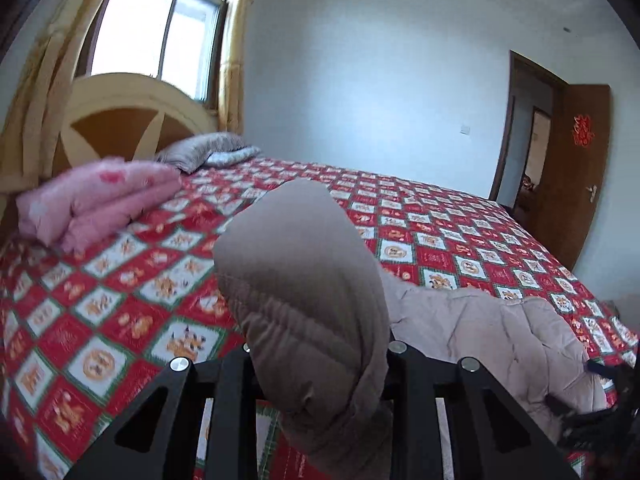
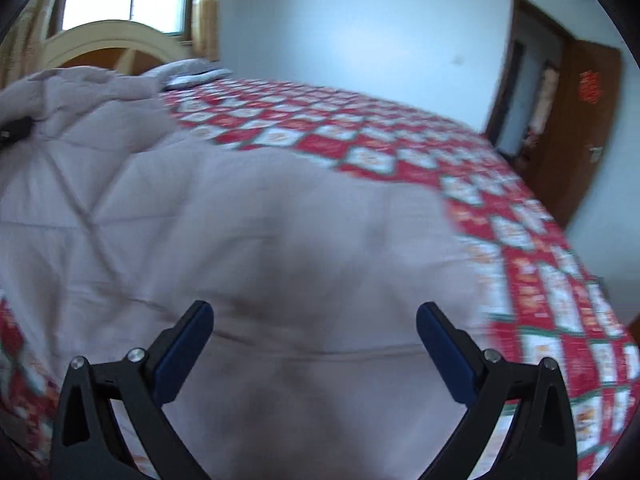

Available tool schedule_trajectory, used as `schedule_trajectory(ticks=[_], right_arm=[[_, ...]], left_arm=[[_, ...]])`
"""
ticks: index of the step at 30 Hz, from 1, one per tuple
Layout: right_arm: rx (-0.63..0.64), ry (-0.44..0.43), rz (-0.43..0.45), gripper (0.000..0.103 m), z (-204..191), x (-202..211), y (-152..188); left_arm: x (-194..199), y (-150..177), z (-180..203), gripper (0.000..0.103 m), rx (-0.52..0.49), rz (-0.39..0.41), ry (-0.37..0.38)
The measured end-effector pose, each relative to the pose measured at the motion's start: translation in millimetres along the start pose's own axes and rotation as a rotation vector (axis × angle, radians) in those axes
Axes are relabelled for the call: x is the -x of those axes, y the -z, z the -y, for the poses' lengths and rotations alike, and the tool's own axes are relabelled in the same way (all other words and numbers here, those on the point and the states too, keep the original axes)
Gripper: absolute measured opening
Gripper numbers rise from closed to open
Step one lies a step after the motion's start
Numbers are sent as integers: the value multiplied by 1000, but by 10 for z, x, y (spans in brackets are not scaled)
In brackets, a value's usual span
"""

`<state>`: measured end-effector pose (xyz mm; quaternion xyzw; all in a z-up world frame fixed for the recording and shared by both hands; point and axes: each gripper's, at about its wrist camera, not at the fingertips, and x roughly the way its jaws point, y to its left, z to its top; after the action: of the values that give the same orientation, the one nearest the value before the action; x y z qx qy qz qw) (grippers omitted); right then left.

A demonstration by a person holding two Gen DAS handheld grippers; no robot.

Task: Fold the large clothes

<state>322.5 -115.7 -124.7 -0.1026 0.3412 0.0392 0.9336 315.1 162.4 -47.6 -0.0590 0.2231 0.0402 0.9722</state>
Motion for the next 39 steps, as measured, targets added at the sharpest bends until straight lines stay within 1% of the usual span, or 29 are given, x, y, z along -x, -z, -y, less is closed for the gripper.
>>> schedule_trajectory(ticks=[1,3,4,5,6,8,12,14,17,20,23,25,27,29,31,32,33,34,35,36,37,38,39], right_arm=[[-22,66,-21,103,241,-28,34],[-109,109,-72,103,643,-129,115],[-161,104,-107,100,829,-192,173],[-194,81,-124,97,975,-215,239],[-216,59,-140,97,1069,-246,307],[-231,58,-148,97,1177,-218,416],[-279,50,-136,97,1303,-129,489],[-308,51,-126,97,1325,-136,510],[-354,37,-128,97,1465,-158,561],[-358,29,-137,99,1501,-232,601],[-370,22,-142,100,1507,-267,660],[-375,25,-142,101,1499,-283,691],[-374,30,-145,102,1491,-311,714],[-373,31,-148,103,1488,-337,730],[-373,35,-150,103,1476,-353,736],[-371,37,-149,103,1470,-357,737],[-369,41,-149,103,1459,-359,737],[-365,45,-148,103,1450,-363,736],[-363,46,-146,103,1442,-368,736],[-364,46,-146,103,1439,-378,738],[-365,47,-145,103,1434,-386,736],[-365,50,-144,103,1431,-392,734],[-362,56,-144,103,1426,-395,731]], left_arm=[[20,-24,115,26,-26,12,8],[91,-48,401,26,-73,41,58],[128,-59,576,26,-106,57,85],[173,-62,786,26,-141,71,122],[203,-65,993,26,-176,79,161],[237,-53,1366,26,-251,86,216],[275,108,2076,26,-437,100,255],[244,245,2373,26,-512,82,288],[258,495,2719,26,-595,54,337],[214,711,2956,26,-647,15,381],[115,914,3079,26,-678,-8,397],[89,998,3116,28,-688,1,406],[87,1057,3162,31,-699,4,415],[123,1056,3124,36,-696,9,427],[200,1042,3130,39,-712,14,406],[290,1021,3139,41,-717,38,392],[444,976,3114,49,-714,81,396],[567,919,3077,57,-700,110,424],[705,855,3029,85,-683,151,456],[848,789,2969,102,-665,226,450],[912,748,2923,102,-656,281,423],[913,701,2907,102,-660,304,380],[840,641,2900,102,-668,300,320]])
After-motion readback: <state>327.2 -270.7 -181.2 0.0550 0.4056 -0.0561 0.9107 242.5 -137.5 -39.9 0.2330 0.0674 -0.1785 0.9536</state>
